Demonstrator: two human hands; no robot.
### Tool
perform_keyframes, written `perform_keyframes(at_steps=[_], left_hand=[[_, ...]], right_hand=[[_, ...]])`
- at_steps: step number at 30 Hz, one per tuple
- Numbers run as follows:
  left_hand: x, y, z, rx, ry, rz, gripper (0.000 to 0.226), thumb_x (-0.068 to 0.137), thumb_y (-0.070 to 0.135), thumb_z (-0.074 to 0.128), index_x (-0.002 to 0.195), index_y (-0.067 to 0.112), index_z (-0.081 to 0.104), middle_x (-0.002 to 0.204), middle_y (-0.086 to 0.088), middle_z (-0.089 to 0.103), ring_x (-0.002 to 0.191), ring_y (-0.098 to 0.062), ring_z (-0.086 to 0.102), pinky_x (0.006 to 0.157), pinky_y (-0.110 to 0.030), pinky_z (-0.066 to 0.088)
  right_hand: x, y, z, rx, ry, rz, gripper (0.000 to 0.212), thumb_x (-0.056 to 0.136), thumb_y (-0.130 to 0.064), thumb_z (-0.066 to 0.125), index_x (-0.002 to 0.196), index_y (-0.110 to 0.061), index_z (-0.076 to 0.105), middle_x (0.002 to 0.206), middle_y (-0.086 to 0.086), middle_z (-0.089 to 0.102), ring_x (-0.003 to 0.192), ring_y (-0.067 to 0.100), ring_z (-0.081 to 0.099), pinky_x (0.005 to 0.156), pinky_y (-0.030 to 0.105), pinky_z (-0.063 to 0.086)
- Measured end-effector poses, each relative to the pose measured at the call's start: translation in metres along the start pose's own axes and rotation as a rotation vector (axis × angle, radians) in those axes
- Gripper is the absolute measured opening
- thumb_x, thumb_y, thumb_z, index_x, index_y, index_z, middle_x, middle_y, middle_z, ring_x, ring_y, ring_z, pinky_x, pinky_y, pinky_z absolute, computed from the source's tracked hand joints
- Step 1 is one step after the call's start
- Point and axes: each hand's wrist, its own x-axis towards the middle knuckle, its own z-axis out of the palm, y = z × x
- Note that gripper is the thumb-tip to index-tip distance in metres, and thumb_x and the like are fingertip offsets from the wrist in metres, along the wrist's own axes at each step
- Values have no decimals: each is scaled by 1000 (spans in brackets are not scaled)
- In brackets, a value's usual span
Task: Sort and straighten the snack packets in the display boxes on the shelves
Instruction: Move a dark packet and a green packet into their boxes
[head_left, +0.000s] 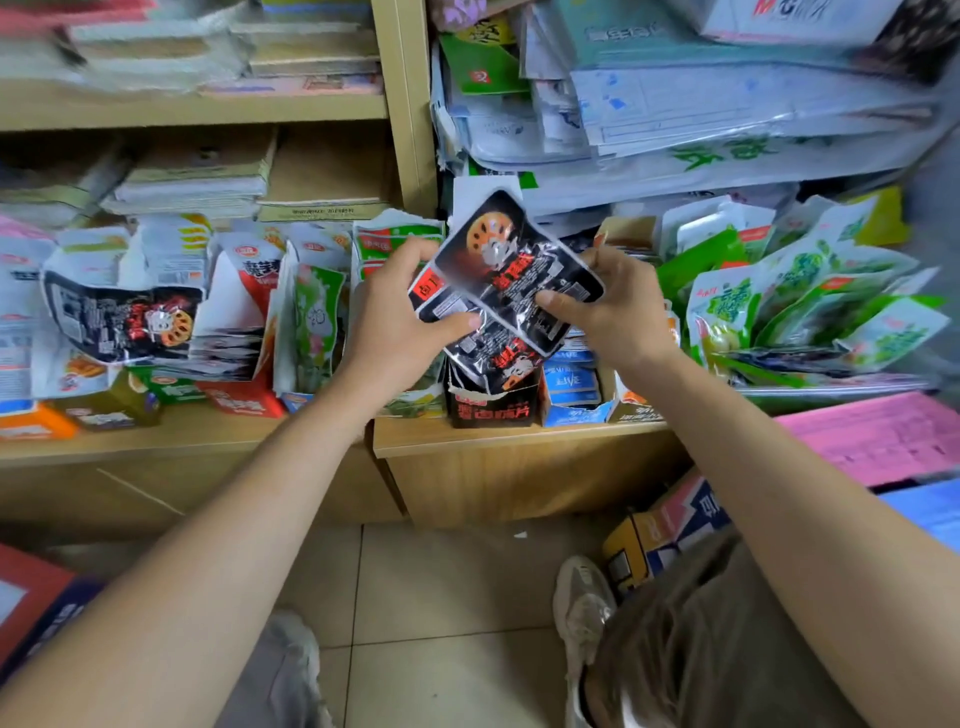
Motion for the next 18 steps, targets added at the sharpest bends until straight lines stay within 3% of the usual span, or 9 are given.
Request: perform_keyframes(at_steps=[2, 4, 8, 12, 15, 18], left_hand=[[-3, -3, 2, 58, -22, 18, 47, 72, 21, 90, 106, 28, 58, 89, 20, 66, 83, 3, 63, 78, -32, 54], [-6, -6, 5, 112, 3, 19, 45, 72, 24, 89, 104, 31, 58, 87, 20, 67, 81, 0, 64, 77, -36, 55], [-6, -2, 9, 307, 73, 72, 47, 76, 31, 86, 114, 27, 59, 94, 11, 73, 85, -15, 68, 76, -34, 53], [-5, 5, 14, 514, 69, 143, 51, 82, 32, 82, 124, 28, 53, 101, 1, 74, 88, -26, 68, 71, -38, 52], [-1, 2, 22, 596, 3, 102, 59, 82, 32, 83, 131, 26, 50, 101, -2, 72, 81, -24, 61, 62, -32, 42], [1, -7, 29, 598, -108, 77, 67, 84, 34, 80, 140, 23, 46, 116, -8, 65, 105, -28, 57, 77, -37, 48]], right_hand=[[2, 3, -7, 19, 66, 1, 20, 78, -15, 84, 80, -20, 65, 90, 6, 76, 87, 29, 72, 79, 51, 59], [3, 3, -14, 47, 118, -11, 19, 79, -14, 81, 81, -20, 64, 90, 10, 75, 83, 29, 72, 77, 52, 59], [1, 1, -26, 112, 159, -52, 18, 85, -4, 74, 98, 4, 64, 90, 10, 72, 77, 15, 68, 76, 38, 60], [-2, 0, -34, 117, 175, -72, 12, 88, -2, 71, 97, -4, 63, 85, 1, 70, 74, 8, 67, 69, 26, 56], [-2, -2, -38, 90, 175, -86, 17, 90, -1, 68, 89, -16, 61, 73, -15, 66, 67, 2, 61, 64, 22, 52], [-4, -5, -40, 61, 189, -91, 21, 91, 0, 66, 85, -20, 59, 67, -19, 62, 63, -3, 55, 61, 17, 47]])
